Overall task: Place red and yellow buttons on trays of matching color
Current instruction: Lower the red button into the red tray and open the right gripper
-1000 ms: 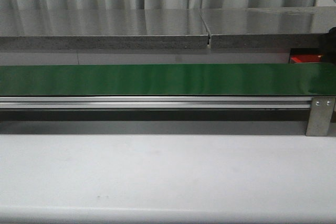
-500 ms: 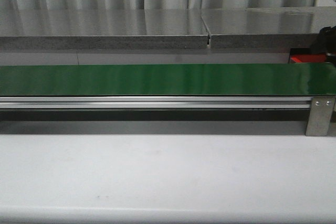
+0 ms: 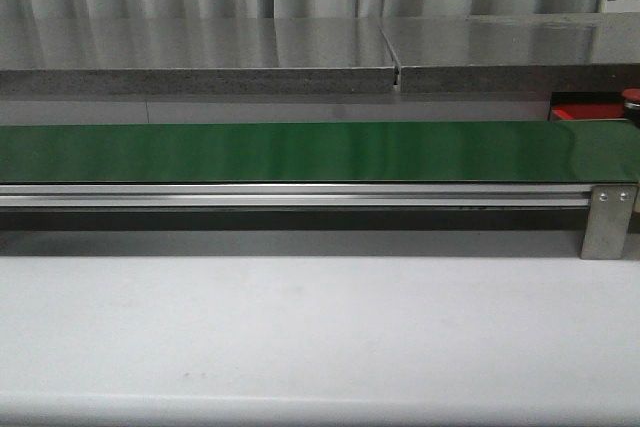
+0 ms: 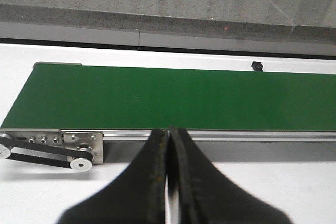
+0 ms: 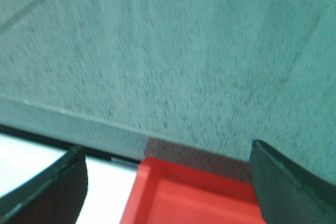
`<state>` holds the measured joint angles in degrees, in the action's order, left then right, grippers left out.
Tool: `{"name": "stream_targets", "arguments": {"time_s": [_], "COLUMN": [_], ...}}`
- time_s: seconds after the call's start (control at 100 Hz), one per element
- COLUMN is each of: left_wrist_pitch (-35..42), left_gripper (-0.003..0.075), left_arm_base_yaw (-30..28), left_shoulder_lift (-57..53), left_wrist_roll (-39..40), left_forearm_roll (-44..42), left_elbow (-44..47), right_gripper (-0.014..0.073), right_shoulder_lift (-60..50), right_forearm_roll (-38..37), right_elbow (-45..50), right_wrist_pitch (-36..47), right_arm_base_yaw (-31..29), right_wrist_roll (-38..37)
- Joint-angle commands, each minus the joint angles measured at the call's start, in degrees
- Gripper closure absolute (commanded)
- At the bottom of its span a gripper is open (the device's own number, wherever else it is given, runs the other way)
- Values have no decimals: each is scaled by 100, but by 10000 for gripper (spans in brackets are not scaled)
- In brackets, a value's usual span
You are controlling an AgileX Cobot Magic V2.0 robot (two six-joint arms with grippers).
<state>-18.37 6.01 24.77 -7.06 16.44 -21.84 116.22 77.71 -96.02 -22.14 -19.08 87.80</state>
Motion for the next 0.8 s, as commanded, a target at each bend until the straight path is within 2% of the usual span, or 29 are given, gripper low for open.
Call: {"name": "stream_targets", "arguments": {"time_s": [0.0,0.37,0.57,0.79], "left_wrist_pitch": [433,433,433,433], "left_gripper": [741,741,741,741], "left_arm_base_yaw": [45,45,45,45], "left_shoulder_lift": [20,20,20,20], "left_wrist_roll": [29,29,29,29], "left_forearm_roll": [70,70,70,70], "left_elbow": [-161,-161,-161,-161], "right_gripper": [-24,-22,-22,-22], "right_shoulder_lift": [-733,-2548,-3721,-5124], "right_forearm_roll": [-131,-1901,-2346,-2346], "right_elbow": [-133,940,2010,3485], "right_wrist_pitch": [-143,-62,314,567], "right_arm_base_yaw": [-31,73,506,858], "right_wrist_roll": [-274,-2178,-2320,-2320]}}
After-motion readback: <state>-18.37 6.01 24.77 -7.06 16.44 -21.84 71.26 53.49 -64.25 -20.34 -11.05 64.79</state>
